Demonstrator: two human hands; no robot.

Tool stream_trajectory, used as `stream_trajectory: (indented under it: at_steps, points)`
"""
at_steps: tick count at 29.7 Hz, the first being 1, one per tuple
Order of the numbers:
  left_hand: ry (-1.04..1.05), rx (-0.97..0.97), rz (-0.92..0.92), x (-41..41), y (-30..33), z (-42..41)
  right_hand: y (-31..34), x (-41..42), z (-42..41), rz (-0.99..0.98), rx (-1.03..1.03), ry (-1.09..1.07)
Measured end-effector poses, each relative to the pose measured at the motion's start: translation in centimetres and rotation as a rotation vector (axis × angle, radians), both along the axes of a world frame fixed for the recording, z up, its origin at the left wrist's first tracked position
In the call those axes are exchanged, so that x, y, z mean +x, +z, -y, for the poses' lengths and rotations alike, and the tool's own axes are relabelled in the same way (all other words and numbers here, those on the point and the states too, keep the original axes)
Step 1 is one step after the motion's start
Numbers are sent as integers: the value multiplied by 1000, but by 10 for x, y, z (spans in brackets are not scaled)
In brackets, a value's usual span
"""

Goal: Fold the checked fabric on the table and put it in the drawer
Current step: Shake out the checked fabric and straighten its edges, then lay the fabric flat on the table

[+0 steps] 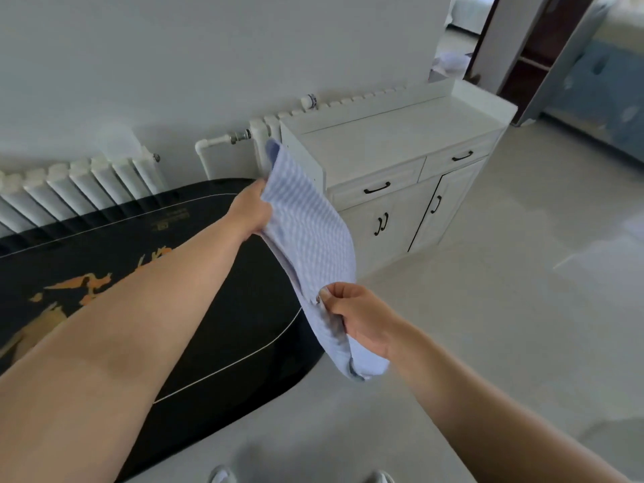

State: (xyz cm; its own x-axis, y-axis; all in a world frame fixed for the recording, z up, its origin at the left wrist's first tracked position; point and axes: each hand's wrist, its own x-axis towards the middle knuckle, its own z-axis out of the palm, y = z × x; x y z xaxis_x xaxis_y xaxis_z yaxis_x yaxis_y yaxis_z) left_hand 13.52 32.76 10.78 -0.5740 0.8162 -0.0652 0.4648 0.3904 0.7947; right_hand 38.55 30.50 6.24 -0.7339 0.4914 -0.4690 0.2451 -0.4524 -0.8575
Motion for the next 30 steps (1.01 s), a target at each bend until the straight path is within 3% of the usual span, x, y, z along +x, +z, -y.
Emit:
stream_trajectory:
  at_steps: [5,9,15,23,27,30]
  points:
    - [12,52,-82,-109,18,32,53,-87,37,-153,118,-88]
    - [39,65,-51,-205,22,80,66,-166,89,-112,194,10]
    - [118,-12,-13,-312,-2,164,43,-271,157,-33,194,118]
    - [336,-125,68,-409,-45,301,9,-369,213,-56,6,230]
    - [389,-161,66,-431,-63,361,-16,-401,240,14,79,384]
    - [411,-189,-7,-452,-74,397,-41,-419,249,185,177,412]
